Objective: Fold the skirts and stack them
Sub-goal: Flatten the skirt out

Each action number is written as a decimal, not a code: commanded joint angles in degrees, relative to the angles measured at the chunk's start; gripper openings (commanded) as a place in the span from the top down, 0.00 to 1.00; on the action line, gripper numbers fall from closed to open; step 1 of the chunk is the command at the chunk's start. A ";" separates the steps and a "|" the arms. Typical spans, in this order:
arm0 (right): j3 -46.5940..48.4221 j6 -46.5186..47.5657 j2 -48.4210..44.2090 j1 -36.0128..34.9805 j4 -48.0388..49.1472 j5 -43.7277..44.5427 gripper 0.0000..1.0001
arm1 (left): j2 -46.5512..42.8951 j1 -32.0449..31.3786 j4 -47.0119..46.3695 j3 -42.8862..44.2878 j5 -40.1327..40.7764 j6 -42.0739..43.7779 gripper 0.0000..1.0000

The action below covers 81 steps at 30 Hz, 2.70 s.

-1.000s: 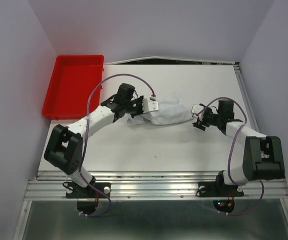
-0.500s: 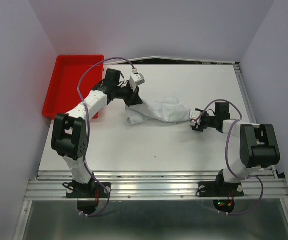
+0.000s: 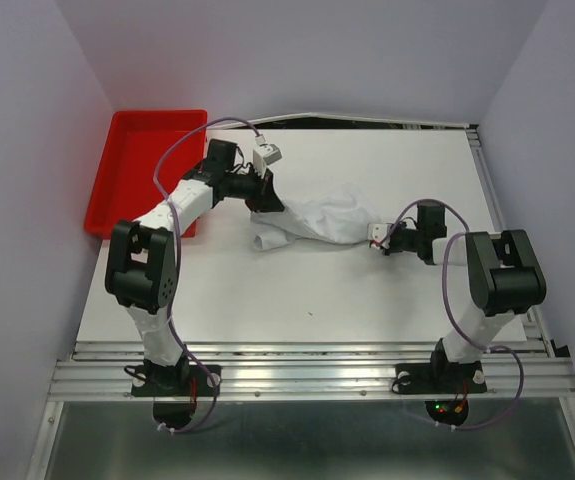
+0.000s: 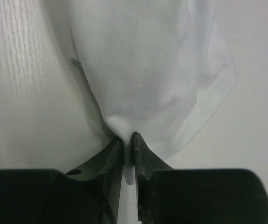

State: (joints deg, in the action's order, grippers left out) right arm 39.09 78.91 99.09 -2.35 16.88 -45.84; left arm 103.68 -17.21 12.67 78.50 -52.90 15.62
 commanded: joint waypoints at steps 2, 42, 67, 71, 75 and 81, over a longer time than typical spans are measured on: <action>2.13 -1.56 -0.82 -0.37 3.16 5.32 0.95 | -1.02 1.74 -0.89 3.67 0.51 -1.03 1.00; 42.30 -9.39 -39.60 4.37 -69.10 13.85 0.99 | -45.51 2.10 -1.67 -13.63 13.61 -4.10 1.00; 34.60 -48.60 -18.21 1.92 -85.08 9.97 0.34 | -30.02 4.21 10.08 -22.59 16.42 11.50 0.33; 25.72 -49.73 -21.03 -5.01 -83.34 14.11 0.35 | -28.62 3.68 15.89 -25.58 16.51 19.08 0.34; 20.86 -53.25 -20.96 -16.36 -79.64 19.82 0.34 | -26.26 2.54 17.04 -25.42 18.70 20.16 0.33; 18.31 -51.93 -15.43 -19.88 -81.57 20.27 0.34 | -22.65 1.22 18.71 -25.41 20.64 24.63 0.31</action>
State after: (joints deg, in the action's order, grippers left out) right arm 59.22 27.40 81.65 -20.78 -64.10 -27.64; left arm 80.29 -15.22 29.36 52.95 -33.26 35.09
